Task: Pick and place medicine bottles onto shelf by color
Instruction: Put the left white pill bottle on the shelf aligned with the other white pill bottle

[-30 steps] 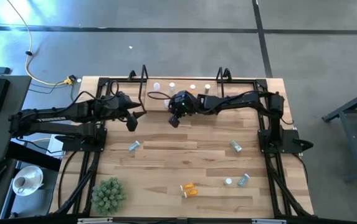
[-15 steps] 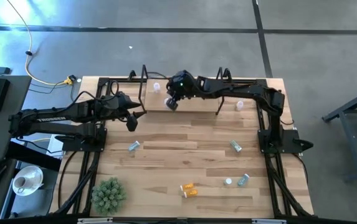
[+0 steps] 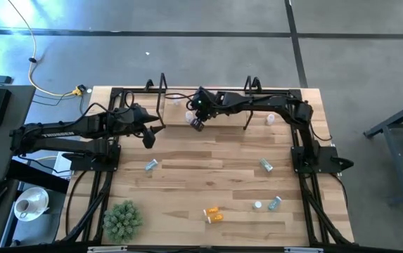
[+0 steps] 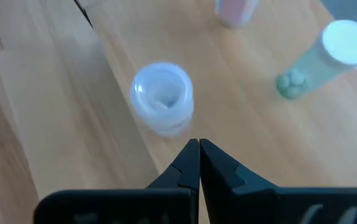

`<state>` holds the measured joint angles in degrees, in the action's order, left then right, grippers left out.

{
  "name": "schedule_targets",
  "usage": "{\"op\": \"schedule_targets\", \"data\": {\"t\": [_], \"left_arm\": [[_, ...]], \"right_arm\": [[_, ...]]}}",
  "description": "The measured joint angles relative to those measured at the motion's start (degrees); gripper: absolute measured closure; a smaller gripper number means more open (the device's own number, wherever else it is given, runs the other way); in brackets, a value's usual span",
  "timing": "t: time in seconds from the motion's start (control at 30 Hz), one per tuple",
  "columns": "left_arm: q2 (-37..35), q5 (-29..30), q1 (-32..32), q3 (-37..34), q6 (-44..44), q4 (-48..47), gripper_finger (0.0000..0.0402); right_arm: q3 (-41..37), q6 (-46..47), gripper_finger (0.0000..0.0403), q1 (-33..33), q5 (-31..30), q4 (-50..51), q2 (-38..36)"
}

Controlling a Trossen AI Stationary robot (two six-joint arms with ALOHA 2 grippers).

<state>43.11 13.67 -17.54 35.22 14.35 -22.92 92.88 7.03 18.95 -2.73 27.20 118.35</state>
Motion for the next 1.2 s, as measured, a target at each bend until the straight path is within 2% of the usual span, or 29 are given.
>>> {"op": "schedule_targets", "data": {"t": [0.47, 0.8, 0.97, 1.2], "left_arm": [[0.0, 0.0, 0.0, 0.0, 0.0, 0.0, 0.0188], [0.0, 0.0, 0.0, 0.0, 0.0, 0.0, 0.0188], [0.0, 0.0, 0.0, 0.0, 0.0, 0.0, 0.0188], [0.0, 0.0, 0.0, 0.0, 0.0, -0.1, 0.0188]], "right_arm": [[0.0, 0.6, 0.0402, -1.7, 0.8, 0.2, 1.9], [0.0, 0.5, 0.0402, -1.2, 0.2, -7.4, 4.2], [0.0, 0.5, 0.0402, -0.6, 2.7, -9.5, 5.1], [0.0, 0.5, 0.0402, -0.5, 3.0, -11.8, 5.4]]}}
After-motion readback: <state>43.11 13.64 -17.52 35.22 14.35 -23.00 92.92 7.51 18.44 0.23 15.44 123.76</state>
